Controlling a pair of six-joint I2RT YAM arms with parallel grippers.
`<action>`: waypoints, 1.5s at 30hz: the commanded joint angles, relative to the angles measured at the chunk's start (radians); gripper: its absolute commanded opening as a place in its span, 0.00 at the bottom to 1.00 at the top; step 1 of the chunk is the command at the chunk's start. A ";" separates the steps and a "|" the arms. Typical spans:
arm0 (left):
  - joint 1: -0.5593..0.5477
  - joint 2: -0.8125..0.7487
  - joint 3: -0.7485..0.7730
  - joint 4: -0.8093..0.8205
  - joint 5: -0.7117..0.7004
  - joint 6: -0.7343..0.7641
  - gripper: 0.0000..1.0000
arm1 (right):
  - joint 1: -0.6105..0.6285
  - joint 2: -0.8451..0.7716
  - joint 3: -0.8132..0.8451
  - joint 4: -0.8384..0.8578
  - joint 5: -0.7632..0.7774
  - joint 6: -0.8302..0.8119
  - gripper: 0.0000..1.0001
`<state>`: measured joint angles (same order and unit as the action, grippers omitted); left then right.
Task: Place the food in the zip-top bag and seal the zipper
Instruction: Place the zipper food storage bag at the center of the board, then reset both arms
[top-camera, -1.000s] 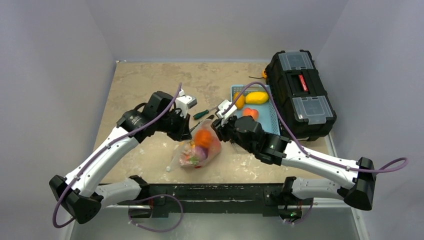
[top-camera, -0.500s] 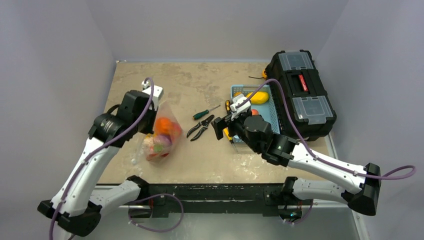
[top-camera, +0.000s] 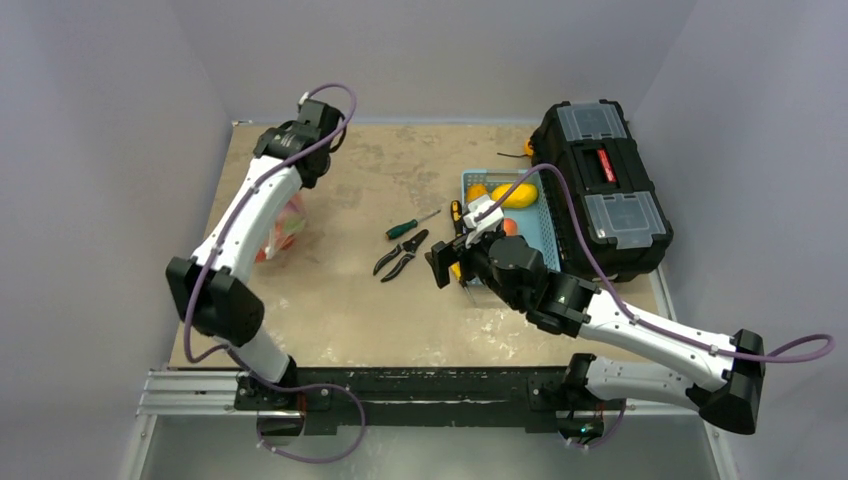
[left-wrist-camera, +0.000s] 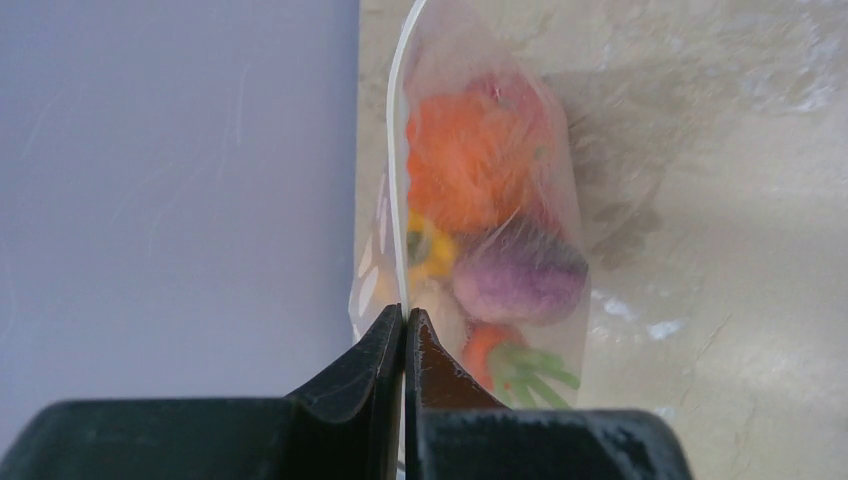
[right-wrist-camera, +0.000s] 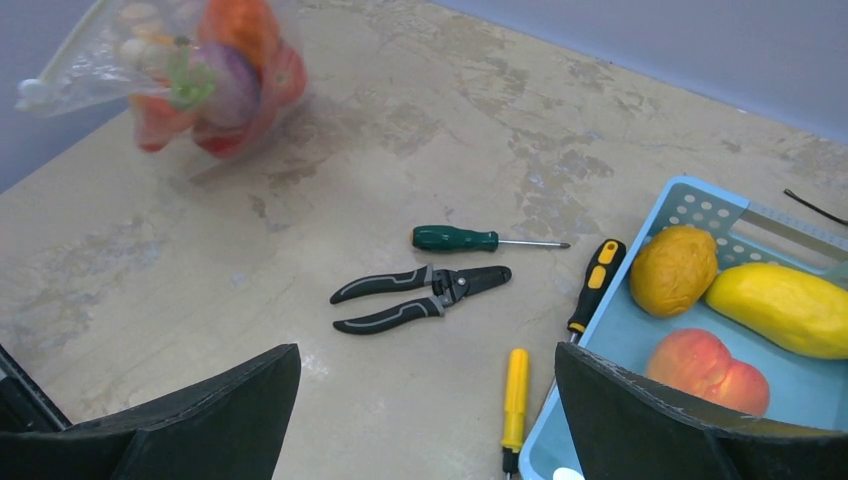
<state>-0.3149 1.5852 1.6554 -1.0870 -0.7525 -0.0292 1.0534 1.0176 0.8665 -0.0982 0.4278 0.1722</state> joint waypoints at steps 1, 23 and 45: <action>-0.005 0.178 0.156 -0.055 0.114 -0.040 0.00 | -0.001 -0.038 -0.011 -0.001 0.018 0.029 0.99; -0.042 -0.434 -0.220 0.265 0.863 -0.203 0.71 | -0.001 -0.175 0.031 -0.163 0.220 0.173 0.99; -0.043 -1.209 -0.444 0.329 0.733 -0.350 0.79 | -0.001 -0.435 0.361 -0.472 0.576 0.117 0.99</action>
<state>-0.3603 0.3634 1.2343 -0.8001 -0.0071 -0.3492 1.0527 0.5972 1.2060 -0.5419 0.9668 0.2871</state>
